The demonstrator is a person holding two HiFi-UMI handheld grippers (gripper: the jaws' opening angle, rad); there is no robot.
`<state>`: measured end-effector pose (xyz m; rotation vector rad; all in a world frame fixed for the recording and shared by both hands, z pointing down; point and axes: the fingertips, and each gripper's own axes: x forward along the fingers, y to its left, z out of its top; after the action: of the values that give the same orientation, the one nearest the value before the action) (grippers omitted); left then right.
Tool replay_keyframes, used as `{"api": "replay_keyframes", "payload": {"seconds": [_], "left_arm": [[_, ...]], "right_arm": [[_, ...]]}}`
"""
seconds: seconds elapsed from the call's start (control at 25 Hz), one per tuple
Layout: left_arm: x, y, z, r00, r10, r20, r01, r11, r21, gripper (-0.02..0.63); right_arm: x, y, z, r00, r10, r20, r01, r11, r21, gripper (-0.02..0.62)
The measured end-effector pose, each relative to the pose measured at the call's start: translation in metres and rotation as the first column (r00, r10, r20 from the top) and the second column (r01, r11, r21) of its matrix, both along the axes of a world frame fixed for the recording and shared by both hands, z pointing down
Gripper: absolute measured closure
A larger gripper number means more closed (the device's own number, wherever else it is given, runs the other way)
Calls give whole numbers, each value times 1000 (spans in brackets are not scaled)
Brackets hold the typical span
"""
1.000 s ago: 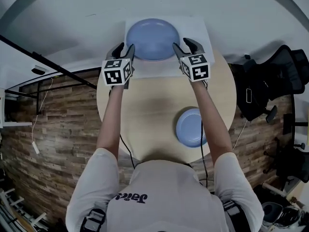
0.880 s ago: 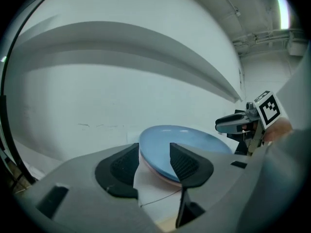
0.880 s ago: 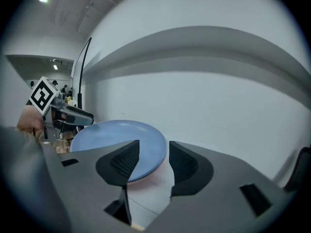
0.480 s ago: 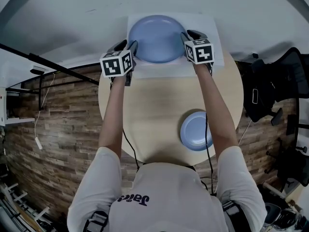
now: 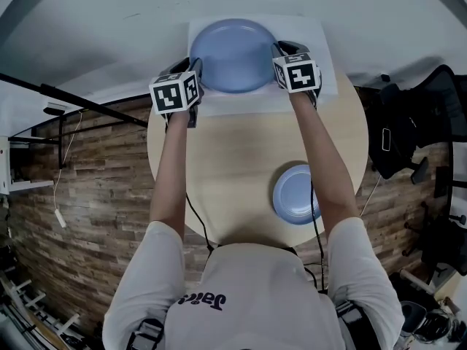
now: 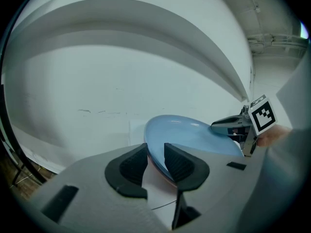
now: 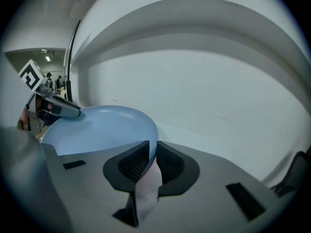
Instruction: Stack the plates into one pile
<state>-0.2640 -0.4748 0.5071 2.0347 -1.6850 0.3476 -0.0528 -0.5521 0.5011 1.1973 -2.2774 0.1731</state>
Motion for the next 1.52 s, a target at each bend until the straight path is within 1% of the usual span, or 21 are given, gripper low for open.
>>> {"api": "replay_keyframes", "payload": {"seconds": [0.12,0.24,0.64,0.92,1.08,1.2,1.32,1.4,1.52], "left_arm": [[1,1,-1,1000,7,-10,-7,1000,-14,495],[0,5,-2,1000,3,-19,-3,1000,-16,502],[-5,10,-33,999,-17,-36,18,999,35,515],[2,24,-68,999,-4,-39,7,997,77,525],[16,43,-84,999,24,-38,-20,996,92,526],[38,60,-92,997,62,-49,-57,993,100,526],[62,80,-92,993,99,-65,-93,991,94,528],[81,95,-94,988,129,-83,-121,988,93,528],[108,115,-94,980,175,-91,-166,981,100,532]], "right_arm": [[2,2,-1,999,-1,33,1,1000,-11,540],[2,5,-4,999,4,46,-3,1000,-11,541],[0,9,-42,996,1,84,-4,999,38,545],[10,30,-77,994,16,111,-25,997,75,545],[27,55,-95,989,36,145,-49,995,87,546],[50,78,-100,986,65,156,-80,993,88,546],[78,107,-99,977,116,178,-131,988,77,546],[99,128,-98,966,157,208,-174,983,65,549],[129,162,-96,947,215,240,-235,970,56,549]]}}
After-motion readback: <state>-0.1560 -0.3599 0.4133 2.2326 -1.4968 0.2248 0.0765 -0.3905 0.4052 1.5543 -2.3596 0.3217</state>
